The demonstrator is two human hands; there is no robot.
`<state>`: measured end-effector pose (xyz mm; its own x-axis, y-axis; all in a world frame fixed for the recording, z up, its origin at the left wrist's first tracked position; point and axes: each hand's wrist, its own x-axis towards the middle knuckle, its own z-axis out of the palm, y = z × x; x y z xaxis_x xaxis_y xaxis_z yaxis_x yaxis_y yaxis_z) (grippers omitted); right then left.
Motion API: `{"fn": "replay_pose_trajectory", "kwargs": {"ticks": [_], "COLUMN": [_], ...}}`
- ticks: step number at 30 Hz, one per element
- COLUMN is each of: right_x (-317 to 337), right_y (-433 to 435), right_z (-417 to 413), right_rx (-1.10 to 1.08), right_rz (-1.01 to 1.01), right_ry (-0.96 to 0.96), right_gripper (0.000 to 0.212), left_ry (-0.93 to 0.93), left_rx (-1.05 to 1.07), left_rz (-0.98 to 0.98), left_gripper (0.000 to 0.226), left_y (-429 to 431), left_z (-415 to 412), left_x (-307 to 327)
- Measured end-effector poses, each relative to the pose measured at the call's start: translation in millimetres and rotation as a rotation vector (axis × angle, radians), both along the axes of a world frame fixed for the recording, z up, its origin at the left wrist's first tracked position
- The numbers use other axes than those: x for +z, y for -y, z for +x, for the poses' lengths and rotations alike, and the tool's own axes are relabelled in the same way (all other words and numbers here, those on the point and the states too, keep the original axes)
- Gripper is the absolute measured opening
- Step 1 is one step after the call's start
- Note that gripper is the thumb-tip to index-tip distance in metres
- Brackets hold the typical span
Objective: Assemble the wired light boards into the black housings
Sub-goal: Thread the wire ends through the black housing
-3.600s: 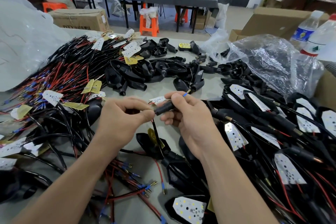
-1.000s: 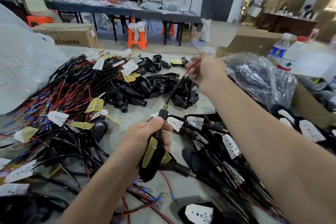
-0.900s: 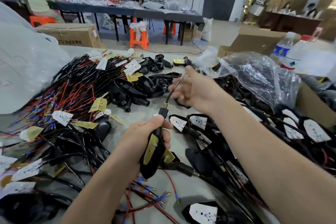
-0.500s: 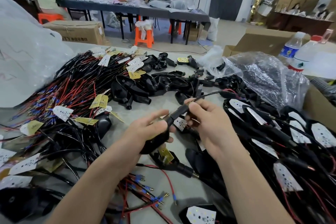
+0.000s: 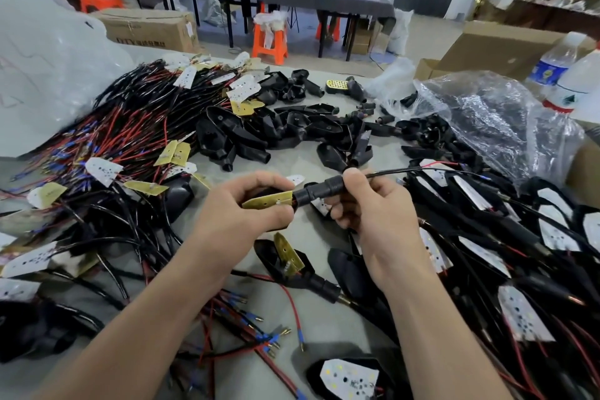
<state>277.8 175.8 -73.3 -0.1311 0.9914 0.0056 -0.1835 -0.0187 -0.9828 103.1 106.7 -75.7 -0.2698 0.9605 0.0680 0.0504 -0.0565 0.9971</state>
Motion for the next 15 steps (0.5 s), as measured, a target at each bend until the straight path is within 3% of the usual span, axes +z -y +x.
{"fn": "replay_pose_trajectory", "kwargs": {"ticks": [6, 10, 13, 15], "right_x": [0.3, 1.4, 0.5, 0.2], "right_y": [4.0, 4.9, 5.7, 6.2], "right_z": [1.0, -0.1, -0.4, 1.8], "right_rx": [-0.015, -0.006, 0.086, 0.222], "right_rz": [-0.007, -0.046, -0.017, -0.029], "right_ry": [0.069, 0.041, -0.026, -0.161], "right_gripper": [0.028, 0.045, 0.016, 0.014], "left_ry": [-0.050, -0.117, 0.024, 0.076], "left_rx": [0.053, 0.037, -0.005, -0.012], "left_rz": [0.057, 0.075, -0.006, -0.049], "left_gripper": [0.021, 0.021, 0.019, 0.019], "left_y": [1.0, 1.9, 0.0, -1.6], "left_z": [0.5, -1.4, -4.2, -5.2], "left_x": [1.4, 2.8, 3.3, 3.3]}}
